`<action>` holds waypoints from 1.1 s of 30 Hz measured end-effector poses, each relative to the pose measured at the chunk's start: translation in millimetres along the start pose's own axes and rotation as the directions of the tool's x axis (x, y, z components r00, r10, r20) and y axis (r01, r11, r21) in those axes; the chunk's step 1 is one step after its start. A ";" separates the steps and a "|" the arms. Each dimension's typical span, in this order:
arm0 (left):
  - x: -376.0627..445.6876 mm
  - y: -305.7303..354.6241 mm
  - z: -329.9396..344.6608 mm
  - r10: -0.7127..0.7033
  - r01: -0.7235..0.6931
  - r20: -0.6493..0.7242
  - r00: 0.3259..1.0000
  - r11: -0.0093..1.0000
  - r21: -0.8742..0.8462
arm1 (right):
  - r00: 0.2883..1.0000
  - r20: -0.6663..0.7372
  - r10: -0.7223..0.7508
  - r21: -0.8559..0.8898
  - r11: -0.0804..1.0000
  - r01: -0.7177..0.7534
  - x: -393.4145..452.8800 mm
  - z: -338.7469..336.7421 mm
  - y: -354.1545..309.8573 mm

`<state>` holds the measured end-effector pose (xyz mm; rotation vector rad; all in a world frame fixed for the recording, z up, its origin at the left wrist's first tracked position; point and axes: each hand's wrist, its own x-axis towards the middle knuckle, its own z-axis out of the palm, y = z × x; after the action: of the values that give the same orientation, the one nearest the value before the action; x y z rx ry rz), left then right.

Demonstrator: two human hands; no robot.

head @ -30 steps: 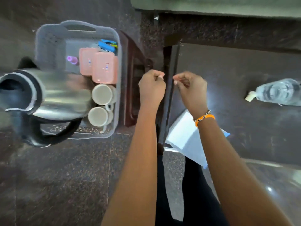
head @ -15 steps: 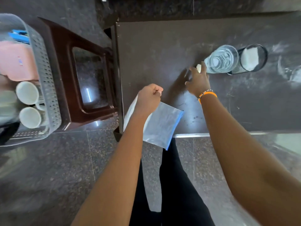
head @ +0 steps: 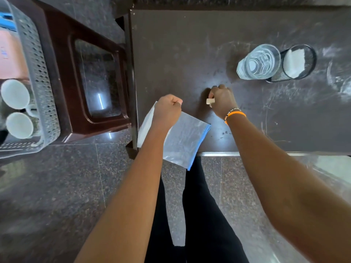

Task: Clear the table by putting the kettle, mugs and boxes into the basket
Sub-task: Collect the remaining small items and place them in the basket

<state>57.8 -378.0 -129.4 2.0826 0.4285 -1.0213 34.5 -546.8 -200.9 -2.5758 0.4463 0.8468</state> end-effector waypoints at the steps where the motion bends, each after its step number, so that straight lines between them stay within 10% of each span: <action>1: -0.8 -5.0 -6.5 -0.013 0.012 -0.033 0.999 0.999 -0.031 | 1.000 -0.015 0.015 0.075 0.997 -0.014 -2.3 1.7 -10.8; 8: -9.2 -42.8 -89.2 -0.092 0.016 -0.271 0.958 0.963 -0.269 | 0.994 -0.071 -0.089 0.517 0.848 0.113 -20.1 -8.3 -143.0; 19: -10.0 -81.2 -253.8 -0.210 -0.259 -0.583 0.785 0.743 -0.617 | 0.942 -0.057 -0.332 0.736 0.624 0.264 -21.1 -31.2 -359.5; 33: 34.3 -97.5 -316.6 -0.134 -0.178 -0.478 0.868 0.815 -0.552 | 0.879 -0.157 -0.449 0.307 0.824 0.476 68.8 -14.2 -510.9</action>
<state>188.9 -75.7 -80.8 1.7381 0.8571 -0.2414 304.2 -119.4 -98.4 -2.2506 -0.0292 0.4478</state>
